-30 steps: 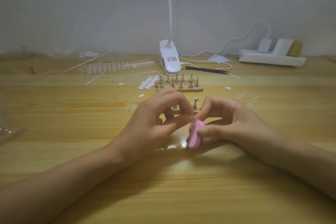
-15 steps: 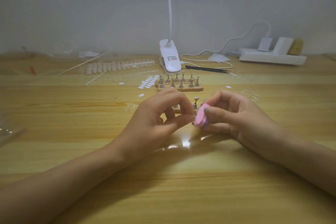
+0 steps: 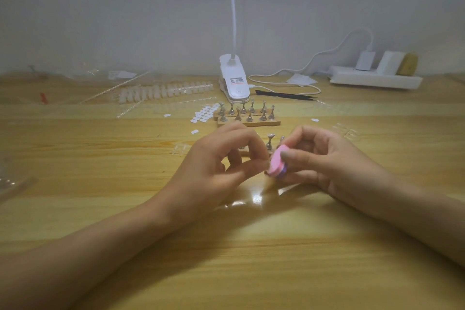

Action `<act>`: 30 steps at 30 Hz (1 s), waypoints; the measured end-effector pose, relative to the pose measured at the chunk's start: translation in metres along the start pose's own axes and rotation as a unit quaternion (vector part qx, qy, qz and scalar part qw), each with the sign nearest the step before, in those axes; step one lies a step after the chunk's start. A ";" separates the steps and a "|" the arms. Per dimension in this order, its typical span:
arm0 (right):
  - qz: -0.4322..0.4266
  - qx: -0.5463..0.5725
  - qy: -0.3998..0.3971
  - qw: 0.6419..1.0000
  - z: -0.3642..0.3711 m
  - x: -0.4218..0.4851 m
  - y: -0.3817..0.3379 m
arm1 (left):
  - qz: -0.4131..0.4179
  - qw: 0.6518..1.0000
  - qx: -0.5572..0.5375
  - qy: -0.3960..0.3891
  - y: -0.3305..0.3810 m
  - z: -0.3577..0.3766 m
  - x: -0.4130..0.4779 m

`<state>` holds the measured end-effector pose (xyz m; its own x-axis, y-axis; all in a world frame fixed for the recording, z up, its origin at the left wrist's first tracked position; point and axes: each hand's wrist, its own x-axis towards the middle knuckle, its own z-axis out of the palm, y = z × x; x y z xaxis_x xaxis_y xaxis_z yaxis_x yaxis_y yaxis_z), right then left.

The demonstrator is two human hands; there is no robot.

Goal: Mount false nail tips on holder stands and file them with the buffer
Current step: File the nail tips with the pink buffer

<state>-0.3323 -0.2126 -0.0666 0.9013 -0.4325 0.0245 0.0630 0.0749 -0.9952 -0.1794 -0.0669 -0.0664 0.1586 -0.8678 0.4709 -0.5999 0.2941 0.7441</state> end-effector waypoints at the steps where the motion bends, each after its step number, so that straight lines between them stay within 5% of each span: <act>1: 0.008 -0.006 -0.019 1.000 -0.001 0.001 -0.001 | 0.011 1.000 0.003 -0.002 0.000 0.000 -0.001; 6: 0.032 -0.044 -0.089 0.995 0.000 -0.001 -0.002 | -0.021 1.000 -0.007 0.009 -0.003 -0.001 0.000; 10: -0.016 -0.004 -0.006 1.000 0.001 -0.002 0.002 | -0.002 1.000 -0.010 -0.006 -0.003 0.000 0.001; 14: 0.006 -0.061 -0.078 0.995 0.004 -0.004 -0.001 | -0.012 1.000 -0.006 0.007 -0.005 -0.001 0.001; 18: -0.011 -0.012 -0.012 1.000 0.002 -0.002 0.000 | -0.003 1.000 0.016 -0.002 -0.006 0.000 0.001; 21: 0.001 -0.050 -0.061 0.997 0.003 -0.003 0.000 | 0.006 1.000 0.021 -0.003 -0.006 0.001 0.000; 24: -0.017 -0.005 -0.009 1.000 0.001 -0.001 0.000 | 0.011 1.000 0.012 -0.005 -0.007 0.001 0.001; 28: 0.003 -0.052 -0.073 0.996 0.004 -0.003 -0.001 | 0.002 1.000 -0.011 -0.002 -0.010 0.000 0.002; 30: -0.016 -0.041 -0.039 0.998 0.005 -0.002 -0.001 | 0.003 1.000 -0.016 -0.012 -0.010 0.000 0.001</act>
<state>-0.3327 -0.2075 -0.0657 0.9301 -0.3623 0.0600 0.0597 -0.0121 -0.9981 -0.1737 -0.0709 -0.0731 0.1368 -0.8753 0.4638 -0.5750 0.3111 0.7567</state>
